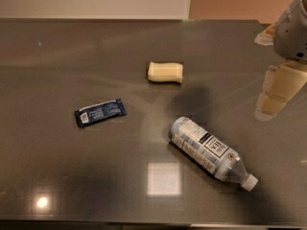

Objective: Move sponge near blue plastic bottle

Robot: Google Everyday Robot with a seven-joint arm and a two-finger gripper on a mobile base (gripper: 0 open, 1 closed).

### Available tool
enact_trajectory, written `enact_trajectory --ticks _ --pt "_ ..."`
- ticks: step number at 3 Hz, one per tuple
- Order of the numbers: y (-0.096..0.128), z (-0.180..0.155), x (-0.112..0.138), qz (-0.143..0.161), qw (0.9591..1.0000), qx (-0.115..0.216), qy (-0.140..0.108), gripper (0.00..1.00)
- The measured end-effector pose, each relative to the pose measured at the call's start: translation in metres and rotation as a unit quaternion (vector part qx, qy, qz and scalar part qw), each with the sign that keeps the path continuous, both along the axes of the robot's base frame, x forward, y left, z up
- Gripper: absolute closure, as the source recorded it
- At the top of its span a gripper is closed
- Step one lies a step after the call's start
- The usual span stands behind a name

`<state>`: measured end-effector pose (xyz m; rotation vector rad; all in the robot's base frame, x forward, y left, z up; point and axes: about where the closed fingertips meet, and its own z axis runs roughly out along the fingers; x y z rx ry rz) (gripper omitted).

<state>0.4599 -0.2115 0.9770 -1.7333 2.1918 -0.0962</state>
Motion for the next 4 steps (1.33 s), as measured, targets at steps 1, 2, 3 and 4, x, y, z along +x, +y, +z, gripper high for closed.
enact_trajectory --ticks 1,2,3,4 --pt "0.005 -0.005 0.027 0.011 0.9999 0.008 0.001 0.0" --pt "0.015 -0.013 0.062 0.028 0.9994 0.021 0.004 0.0" --pt "0.028 -0.024 0.098 0.048 0.9982 0.033 0.01 0.0" --pt "0.043 -0.038 0.131 0.069 0.9965 0.043 0.021 0.0"
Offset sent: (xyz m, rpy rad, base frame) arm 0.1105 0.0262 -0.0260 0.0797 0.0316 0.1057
